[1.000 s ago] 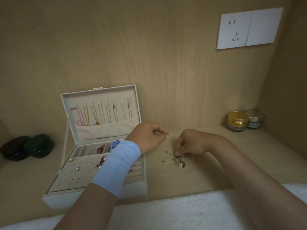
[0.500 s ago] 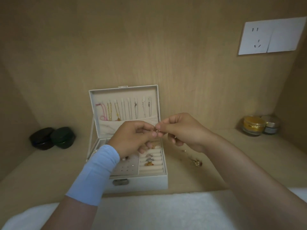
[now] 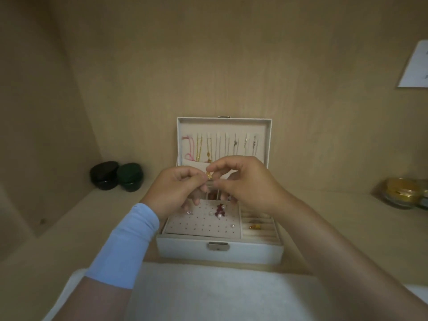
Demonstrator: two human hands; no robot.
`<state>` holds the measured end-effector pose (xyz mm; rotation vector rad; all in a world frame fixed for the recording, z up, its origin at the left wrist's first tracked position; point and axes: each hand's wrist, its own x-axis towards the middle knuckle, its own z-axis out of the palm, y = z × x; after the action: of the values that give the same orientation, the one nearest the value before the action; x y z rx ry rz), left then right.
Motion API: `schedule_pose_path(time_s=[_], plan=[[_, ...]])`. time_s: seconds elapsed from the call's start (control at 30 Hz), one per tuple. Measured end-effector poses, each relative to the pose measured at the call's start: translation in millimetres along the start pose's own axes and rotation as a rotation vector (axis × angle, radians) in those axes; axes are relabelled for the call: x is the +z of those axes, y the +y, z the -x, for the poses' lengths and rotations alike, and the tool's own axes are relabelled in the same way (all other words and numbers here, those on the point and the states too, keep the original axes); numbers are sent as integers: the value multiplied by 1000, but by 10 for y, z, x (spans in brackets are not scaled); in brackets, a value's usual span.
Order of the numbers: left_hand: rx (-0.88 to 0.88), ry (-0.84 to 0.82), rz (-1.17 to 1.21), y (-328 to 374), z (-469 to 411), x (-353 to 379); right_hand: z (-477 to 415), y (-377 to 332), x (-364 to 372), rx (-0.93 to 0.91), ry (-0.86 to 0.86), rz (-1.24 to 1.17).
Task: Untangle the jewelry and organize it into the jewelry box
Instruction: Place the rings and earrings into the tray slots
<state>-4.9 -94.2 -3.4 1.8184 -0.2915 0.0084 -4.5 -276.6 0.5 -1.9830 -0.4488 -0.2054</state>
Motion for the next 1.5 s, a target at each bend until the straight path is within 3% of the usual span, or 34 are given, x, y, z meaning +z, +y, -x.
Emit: schedule_pose_path(time_s=[0.1, 0.3, 0.43, 0.6, 1.13, 1.5], plan=[[-22, -45, -19, -70, 33, -105, -35, -8, 96, -153, 44, 246], [-57, -95, 13, -209, 6, -256, -149, 44, 241, -403, 0, 471], [-52, -91, -61, -247, 2, -366, -187, 72, 272, -290, -6, 498], [-52, -19, -83, -354, 8, -440, -174, 176, 348, -176, -154, 765], [-35, 23, -65, -358, -1, -428, -161, 188, 460, -331, -110, 987], [-25, 31, -48, -413, -25, -397, -182, 76, 398, -220, -233, 942]])
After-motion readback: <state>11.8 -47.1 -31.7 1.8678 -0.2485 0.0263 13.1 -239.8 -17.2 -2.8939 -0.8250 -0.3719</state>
